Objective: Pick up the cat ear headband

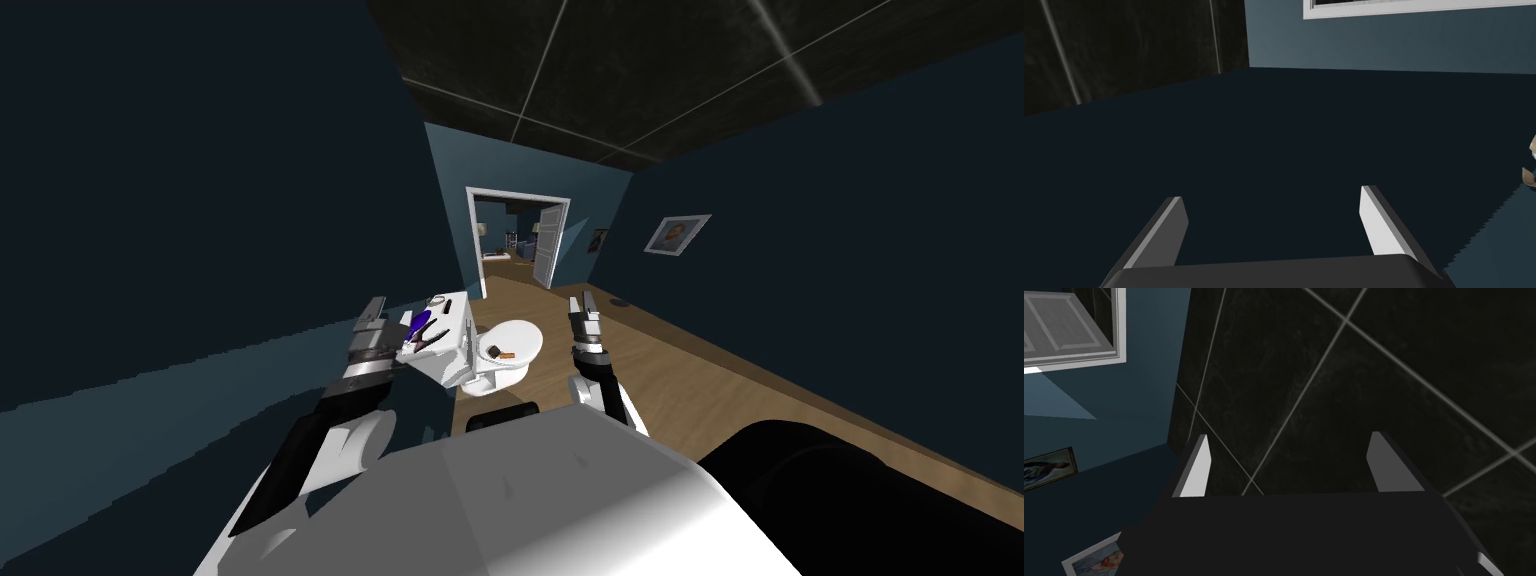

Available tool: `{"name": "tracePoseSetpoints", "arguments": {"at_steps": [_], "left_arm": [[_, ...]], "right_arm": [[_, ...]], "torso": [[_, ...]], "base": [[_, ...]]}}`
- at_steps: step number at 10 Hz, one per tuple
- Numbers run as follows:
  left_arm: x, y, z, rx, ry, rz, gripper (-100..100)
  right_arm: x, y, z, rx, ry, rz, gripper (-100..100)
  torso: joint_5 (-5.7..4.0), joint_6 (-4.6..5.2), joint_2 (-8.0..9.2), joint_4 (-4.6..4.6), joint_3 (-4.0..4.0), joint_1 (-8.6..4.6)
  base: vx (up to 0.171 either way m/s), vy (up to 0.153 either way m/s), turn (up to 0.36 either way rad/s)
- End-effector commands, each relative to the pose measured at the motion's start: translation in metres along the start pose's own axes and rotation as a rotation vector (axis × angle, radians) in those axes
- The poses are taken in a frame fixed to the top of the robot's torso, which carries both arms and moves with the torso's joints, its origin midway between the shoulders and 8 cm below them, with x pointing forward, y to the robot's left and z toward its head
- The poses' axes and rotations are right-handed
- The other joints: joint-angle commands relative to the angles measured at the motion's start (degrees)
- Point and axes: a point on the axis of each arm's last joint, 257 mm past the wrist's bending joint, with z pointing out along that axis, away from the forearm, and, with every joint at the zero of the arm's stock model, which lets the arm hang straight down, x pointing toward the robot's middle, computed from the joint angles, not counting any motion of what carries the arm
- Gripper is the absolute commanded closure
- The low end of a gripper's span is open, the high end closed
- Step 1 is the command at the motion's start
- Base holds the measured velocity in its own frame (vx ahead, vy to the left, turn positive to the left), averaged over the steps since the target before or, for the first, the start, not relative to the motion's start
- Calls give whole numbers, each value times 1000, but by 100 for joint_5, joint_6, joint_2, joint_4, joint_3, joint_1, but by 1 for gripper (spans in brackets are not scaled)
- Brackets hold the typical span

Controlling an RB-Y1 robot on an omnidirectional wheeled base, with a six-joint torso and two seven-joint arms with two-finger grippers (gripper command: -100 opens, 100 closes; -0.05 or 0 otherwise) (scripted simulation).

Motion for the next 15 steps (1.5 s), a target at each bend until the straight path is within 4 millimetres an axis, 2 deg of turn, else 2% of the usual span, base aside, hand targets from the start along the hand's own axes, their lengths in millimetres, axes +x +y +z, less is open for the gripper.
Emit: {"name": "tracePoseSetpoints", "arguments": {"at_steps": [1,8,9,10,15], "left_arm": [[-1,5,2,-27,2,2,-100],[-1,19,15,-133,20,5,-100],[-1,26,14,-162,21,5,-100],[-1,23,17,-166,27,7,-100],[-2,39,19,-259,44,12,-100]], "right_arm": [[0,0,0,0,0,0,0],[0,0,0,0,0,0,0],[0,0,0,0,0,0,0],[0,0,0,0,0,0,0],[0,0,0,0,0,0,0]], "torso": [[0,0,0,0,0,0],[0,0,-3,-1,-1,-2],[0,0,-1,0,-1,-1],[0,0,-3,-1,-1,-1],[0,0,-8,-2,-5,-3]], "base": [[-30,11,10],[-30,8,19],[-25,10,9],[-26,13,19],[-19,6,9]]}}
